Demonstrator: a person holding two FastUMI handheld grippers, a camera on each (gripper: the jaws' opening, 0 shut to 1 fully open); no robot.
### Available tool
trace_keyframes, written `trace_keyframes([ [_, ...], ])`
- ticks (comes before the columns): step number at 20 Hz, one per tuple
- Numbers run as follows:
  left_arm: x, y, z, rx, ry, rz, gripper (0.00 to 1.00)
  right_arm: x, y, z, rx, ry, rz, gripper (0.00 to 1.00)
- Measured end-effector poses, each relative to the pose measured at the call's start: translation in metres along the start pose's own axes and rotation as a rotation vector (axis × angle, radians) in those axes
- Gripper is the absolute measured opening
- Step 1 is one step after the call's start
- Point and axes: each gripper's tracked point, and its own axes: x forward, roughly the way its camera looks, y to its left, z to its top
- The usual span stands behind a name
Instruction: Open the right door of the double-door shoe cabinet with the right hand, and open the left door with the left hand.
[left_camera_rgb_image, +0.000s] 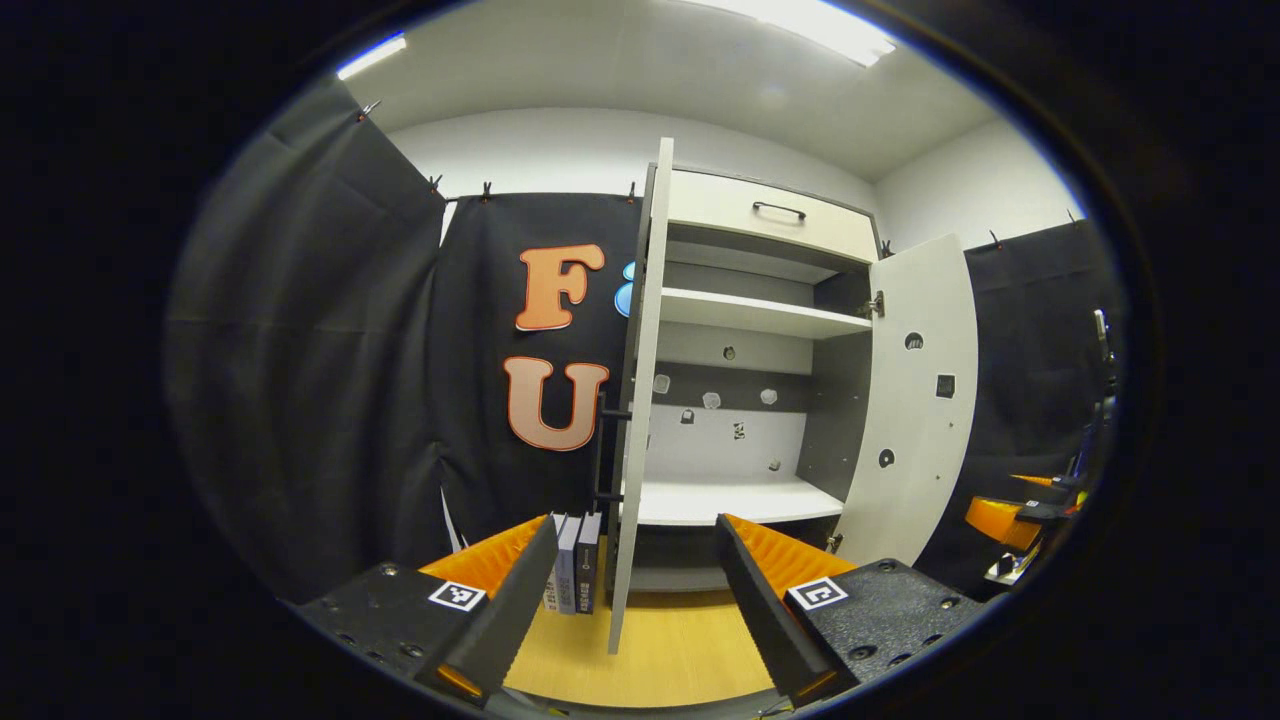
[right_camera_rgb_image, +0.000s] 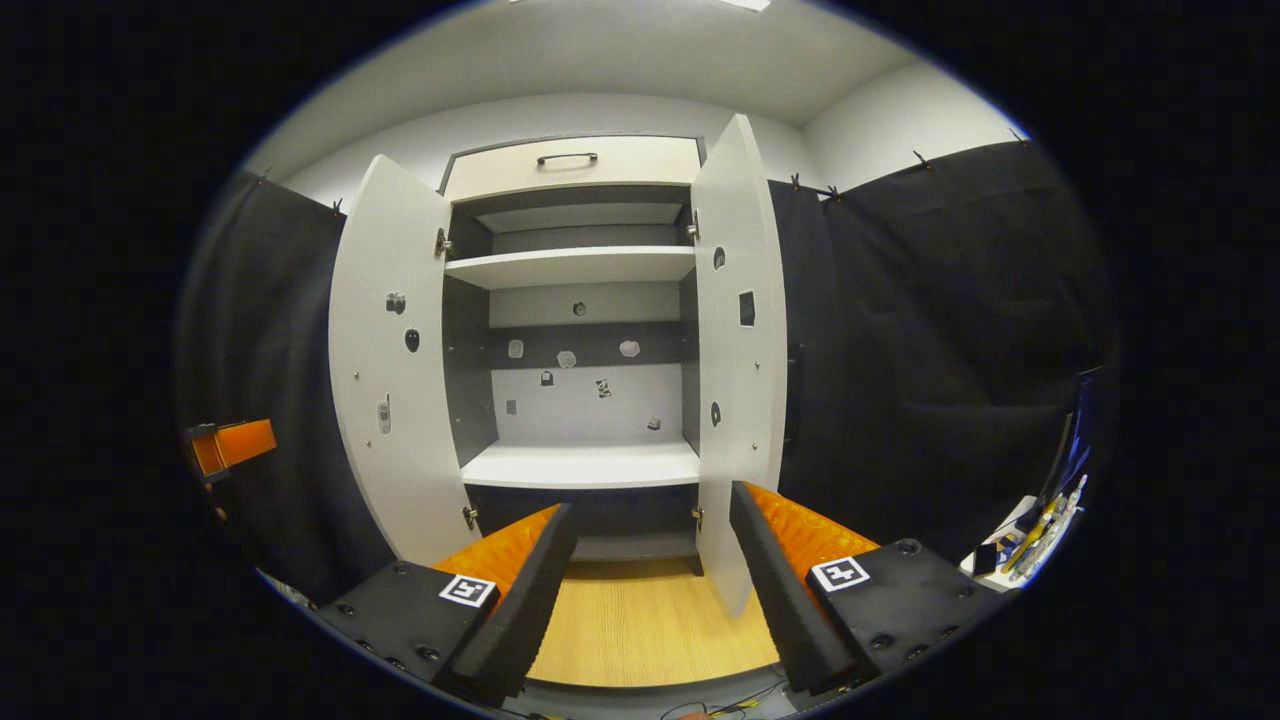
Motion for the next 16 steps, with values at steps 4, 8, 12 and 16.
trace_keyframes([
  [4,-0.0024,0.0017,-0.0011,0.011,0.0,0.006,0.94,-0.0009,-0.0016,-0.0003,-0.012,0.0,-0.001,0.99],
  [8,-0.0049,0.0026,-0.0002,0.009,-0.003,0.013,0.95,-0.0019,-0.0003,-0.0002,-0.013,0.0,0.007,0.99],
  [12,-0.0045,0.0006,0.0,0.013,-0.004,0.011,0.95,-0.0017,-0.0006,-0.0004,-0.016,0.001,0.008,0.99],
  [16,-0.0024,-0.0055,0.0001,0.005,-0.003,0.001,0.94,-0.0006,-0.0024,0.0011,-0.014,-0.003,0.0,0.99],
])
